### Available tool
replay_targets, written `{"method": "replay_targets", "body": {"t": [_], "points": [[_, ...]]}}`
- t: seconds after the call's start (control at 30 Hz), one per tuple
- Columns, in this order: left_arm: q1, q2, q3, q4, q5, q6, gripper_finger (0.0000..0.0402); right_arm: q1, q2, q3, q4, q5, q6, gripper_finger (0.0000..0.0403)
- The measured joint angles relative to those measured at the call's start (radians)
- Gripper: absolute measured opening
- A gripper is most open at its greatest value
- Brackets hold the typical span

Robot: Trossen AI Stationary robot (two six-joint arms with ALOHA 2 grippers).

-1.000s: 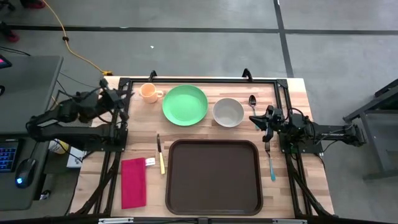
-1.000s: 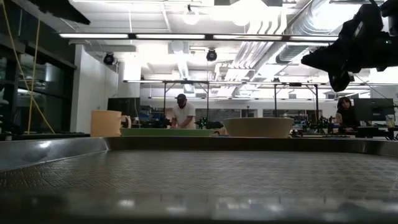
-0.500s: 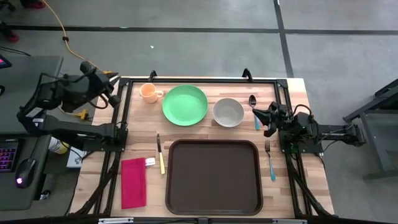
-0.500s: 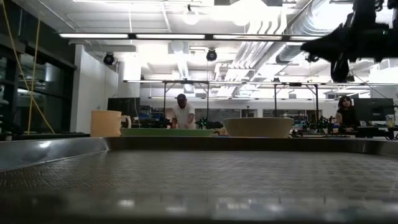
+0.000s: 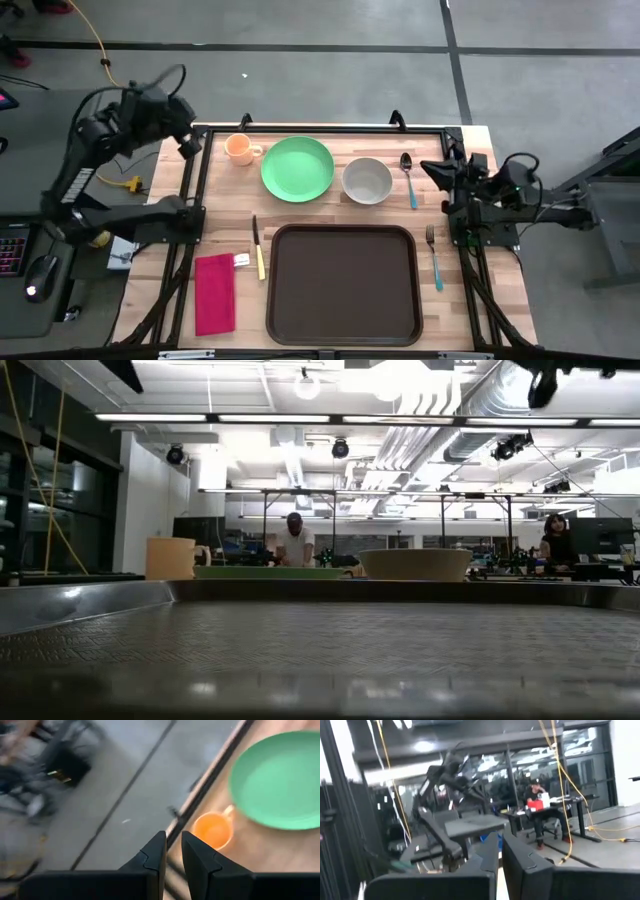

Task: Set up tray
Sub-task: Put the orange mug on the black serving tray

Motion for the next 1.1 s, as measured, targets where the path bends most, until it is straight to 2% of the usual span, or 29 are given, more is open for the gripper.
{"method": "replay_targets", "body": {"t": [0.1, 0.17, 0.23, 0.33, 0.4, 0.47, 0.6, 0.73, 0.87, 0.9, 1.0, 1.03, 1.1], "points": [[0.246, 0.057, -0.055, 0.061, 0.324, 0.150, 0.0092, 0.000, 0.098, 0.104, -0.072, -0.033, -0.038, 0.0000], [0.353, 0.078, -0.056, -0.007, 0.351, 0.291, 0.0092, 0.000, 0.157, 0.165, -0.098, -0.063, -0.056, 0.0000], [0.421, 0.077, -0.039, -0.084, 0.433, 0.371, 0.0092, 0.000, 0.214, 0.220, -0.111, -0.092, -0.078, 0.0000], [0.453, 0.096, -0.037, -0.130, 0.630, 0.339, 0.0092, 0.001, 0.289, 0.274, -0.117, -0.120, -0.090, 0.0000], [0.467, 0.111, -0.041, -0.109, 0.680, 0.307, 0.0092, 0.002, 0.332, 0.300, -0.117, -0.125, -0.103, 0.0000], [0.477, 0.122, -0.041, -0.119, 0.673, 0.246, 0.0092, 0.002, 0.365, 0.314, -0.119, -0.124, -0.126, 0.0000], [0.445, 0.162, -0.041, -0.156, 0.563, 0.199, 0.0092, 0.002, 0.420, 0.325, -0.115, -0.124, -0.152, 0.0000], [0.393, 0.210, -0.042, -0.186, 0.593, 0.095, 0.0092, 0.003, 0.459, 0.325, -0.115, -0.122, -0.152, 0.0000], [0.363, 0.258, -0.051, -0.243, 0.506, 0.120, 0.0092, 0.003, 0.475, 0.325, -0.112, -0.122, -0.152, 0.0000], [0.349, 0.264, -0.065, -0.243, 0.535, 0.139, 0.0092, 0.003, 0.476, 0.325, -0.113, -0.122, -0.152, 0.0000], [0.281, 0.286, -0.146, -0.147, 0.714, 0.166, 0.0092, 0.003, 0.476, 0.325, -0.114, -0.122, -0.152, 0.0000], [0.259, 0.299, -0.172, -0.095, 0.703, 0.156, 0.0092, 0.003, 0.473, 0.325, -0.113, -0.122, -0.152, 0.0000], [0.217, 0.324, -0.216, -0.037, 0.585, 0.105, 0.0092, 0.003, 0.472, 0.325, -0.109, -0.122, -0.152, 0.0000]]}}
